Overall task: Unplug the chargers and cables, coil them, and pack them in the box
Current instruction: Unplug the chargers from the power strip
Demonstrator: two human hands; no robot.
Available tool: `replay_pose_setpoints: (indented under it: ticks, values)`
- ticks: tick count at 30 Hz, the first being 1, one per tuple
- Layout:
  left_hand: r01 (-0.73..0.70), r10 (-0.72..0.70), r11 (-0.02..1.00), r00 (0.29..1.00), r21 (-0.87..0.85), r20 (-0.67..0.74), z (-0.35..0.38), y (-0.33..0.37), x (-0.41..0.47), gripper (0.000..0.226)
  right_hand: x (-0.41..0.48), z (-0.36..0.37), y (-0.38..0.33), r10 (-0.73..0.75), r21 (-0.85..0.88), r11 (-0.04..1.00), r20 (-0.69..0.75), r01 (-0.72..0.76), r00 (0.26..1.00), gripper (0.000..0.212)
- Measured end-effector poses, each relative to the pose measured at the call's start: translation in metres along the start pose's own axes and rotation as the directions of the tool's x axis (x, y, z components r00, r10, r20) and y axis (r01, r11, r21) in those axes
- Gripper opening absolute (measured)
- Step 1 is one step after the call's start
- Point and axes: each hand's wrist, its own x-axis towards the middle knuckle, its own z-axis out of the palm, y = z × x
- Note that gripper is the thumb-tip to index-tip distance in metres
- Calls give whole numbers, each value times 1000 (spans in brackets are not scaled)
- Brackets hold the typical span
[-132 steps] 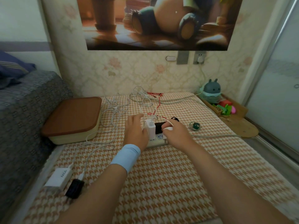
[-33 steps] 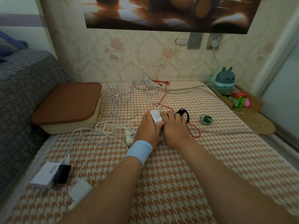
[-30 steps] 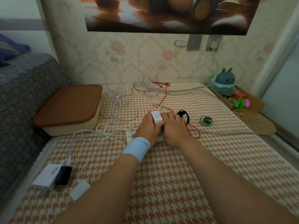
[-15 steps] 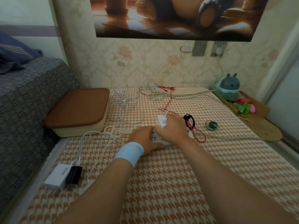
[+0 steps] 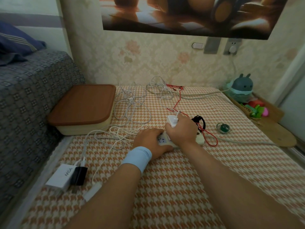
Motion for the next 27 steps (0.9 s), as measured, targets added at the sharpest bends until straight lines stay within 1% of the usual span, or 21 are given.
replay_pose_setpoints:
  ticks: [3, 5, 7, 8, 9, 10, 11, 12, 13, 14, 15, 17, 19, 20, 21, 22, 23, 25, 26, 27]
  values:
    - [17, -17, 999, 1000, -28, 1, -2, 2, -1, 62, -1, 1, 1, -96, -10, 995, -14, 96, 995, 32]
    - [21, -20, 999, 1000, -31, 17, -4, 2, -2, 63, -2, 0, 2, -90, 26, 996, 43, 88, 995, 32]
    - [18, -18, 1000, 999, -14, 29, -5, 4, -3, 65, 0, -4, -2, -26, 86, 996, 68, 20, 997, 33]
    - [16, -16, 1000, 999, 4, 33, -6, 5, -5, 67, 4, -6, -5, 42, 144, 988, 59, -51, 997, 32]
    - [14, -15, 1000, 999, 25, 38, -8, 6, -5, 71, 10, -9, -7, 144, 237, 960, 30, -147, 989, 31]
    - [19, -21, 999, 999, 42, 50, -9, 7, -6, 74, 17, -11, -10, 221, 307, 928, 8, -213, 975, 30]
    - [24, -27, 999, 998, 48, 61, -9, 7, -6, 78, 21, -13, -12, 223, 307, 928, 2, -213, 975, 31]
    - [31, -34, 998, 997, 52, 76, -9, 7, -6, 79, 22, -14, -12, 155, 251, 955, 19, -155, 988, 33]
    - [32, -37, 998, 995, 52, 89, -11, 7, -5, 80, 18, -16, -14, 82, 178, 979, 81, -95, 993, 34]
    - [36, -41, 998, 994, 47, 106, -12, 7, -5, 80, 15, -16, -14, 38, 121, 991, 144, -55, 989, 31]
    - [39, -44, 998, 992, 38, 121, -14, 7, -4, 81, 12, -16, -14, 26, 93, 995, 186, -44, 982, 29]
    - [38, -45, 998, 986, 46, 161, -17, 8, -4, 85, 11, -20, -14, 27, 149, 987, 192, -56, 981, 27]
    - [24, -34, 998, 977, 52, 208, -24, 10, -8, 87, 13, -32, -22, 33, 226, 971, 217, -83, 976, 18]
    - [22, -29, 999, 977, 34, 211, -29, 10, -11, 84, 12, -39, -27, 22, 248, 965, 247, -85, 969, 20]
    - [22, -22, 1000, 981, 3, 194, -34, 8, -15, 76, 10, -48, -33, 16, 272, 957, 290, -99, 957, 29]
    - [14, -10, 1000, 987, -25, 160, -41, 6, -21, 64, 7, -57, -38, 2, 302, 947, 335, -109, 942, 38]
    - [-7, 11, 999, 994, -38, 108, -48, 2, -27, 52, 3, -64, -43, -16, 316, 942, 378, -113, 926, 42]
    - [-36, 36, 999, 999, -18, -16, -65, -7, -42, 35, -8, -76, -52, -31, 271, 956, 471, -112, 881, 42]
    - [-19, 18, 999, 999, -29, -50, -74, -11, -49, 30, -14, -80, -57, -15, 239, 962, 525, -130, 851, 41]
    - [10, -13, 998, 999, -56, -49, -82, -15, -56, 29, -20, -84, -63, 22, 211, 961, 585, -179, 810, 42]
